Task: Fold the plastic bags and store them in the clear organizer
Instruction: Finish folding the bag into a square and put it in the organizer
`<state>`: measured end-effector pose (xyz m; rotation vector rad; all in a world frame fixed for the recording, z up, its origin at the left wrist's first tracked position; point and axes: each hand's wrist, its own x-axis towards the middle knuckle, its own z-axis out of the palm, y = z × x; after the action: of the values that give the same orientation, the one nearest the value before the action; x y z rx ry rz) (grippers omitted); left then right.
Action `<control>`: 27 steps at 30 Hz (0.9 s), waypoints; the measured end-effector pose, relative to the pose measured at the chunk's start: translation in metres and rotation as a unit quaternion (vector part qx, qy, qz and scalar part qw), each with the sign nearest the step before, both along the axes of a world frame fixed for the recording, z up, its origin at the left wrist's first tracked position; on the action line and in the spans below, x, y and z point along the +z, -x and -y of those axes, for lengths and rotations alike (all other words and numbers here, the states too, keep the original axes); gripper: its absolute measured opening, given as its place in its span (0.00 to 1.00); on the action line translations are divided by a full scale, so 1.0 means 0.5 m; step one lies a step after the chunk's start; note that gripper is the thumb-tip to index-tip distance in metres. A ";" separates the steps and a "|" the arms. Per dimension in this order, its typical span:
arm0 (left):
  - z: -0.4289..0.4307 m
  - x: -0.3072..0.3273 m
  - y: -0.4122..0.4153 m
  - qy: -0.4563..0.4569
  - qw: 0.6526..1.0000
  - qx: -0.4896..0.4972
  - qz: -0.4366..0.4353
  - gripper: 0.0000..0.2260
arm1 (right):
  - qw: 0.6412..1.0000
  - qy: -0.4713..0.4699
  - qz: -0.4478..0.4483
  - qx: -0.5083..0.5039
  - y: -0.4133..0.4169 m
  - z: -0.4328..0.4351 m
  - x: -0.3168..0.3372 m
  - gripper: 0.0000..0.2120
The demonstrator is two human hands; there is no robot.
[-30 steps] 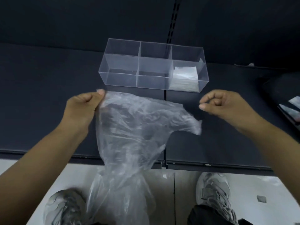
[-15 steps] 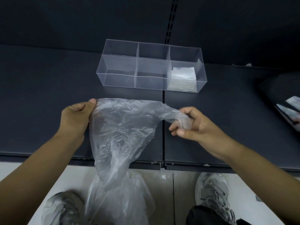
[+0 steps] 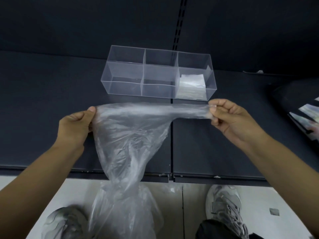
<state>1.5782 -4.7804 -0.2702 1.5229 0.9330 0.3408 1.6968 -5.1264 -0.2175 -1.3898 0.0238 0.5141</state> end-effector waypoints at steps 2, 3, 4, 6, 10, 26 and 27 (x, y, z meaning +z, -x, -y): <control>0.001 0.000 -0.002 0.001 1.000 -0.007 -0.003 0.12 | 0.997 0.053 0.049 0.003 -0.016 0.019 0.001 0.06; 0.003 0.000 -0.004 0.002 1.000 -0.014 -0.003 0.12 | 0.993 0.086 0.078 0.007 -0.023 0.025 0.000 0.07; 0.009 0.002 -0.008 0.003 1.000 -0.023 -0.003 0.12 | 0.987 0.119 0.105 0.007 -0.029 0.028 0.001 0.08; 0.020 0.011 -0.024 0.002 0.999 -0.035 -0.004 0.12 | 0.975 0.169 0.144 -0.012 -0.043 0.026 0.006 0.09; 0.031 0.039 -0.078 0.102 0.994 -0.025 -0.009 0.11 | 0.978 0.132 0.124 -0.107 -0.083 0.010 0.024 0.07; 0.168 0.021 0.048 0.380 0.916 -0.119 -0.043 0.07 | 0.940 0.187 0.156 0.240 0.189 -0.134 -0.056 0.50; 0.168 0.021 0.046 0.375 0.919 -0.116 -0.047 0.04 | 0.942 0.190 0.160 0.226 0.185 -0.140 -0.059 0.48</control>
<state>1.5554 -4.8646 -0.2595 0.9194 0.8113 -0.2518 1.6045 -5.0564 -0.2468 -1.8578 -0.4957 0.6799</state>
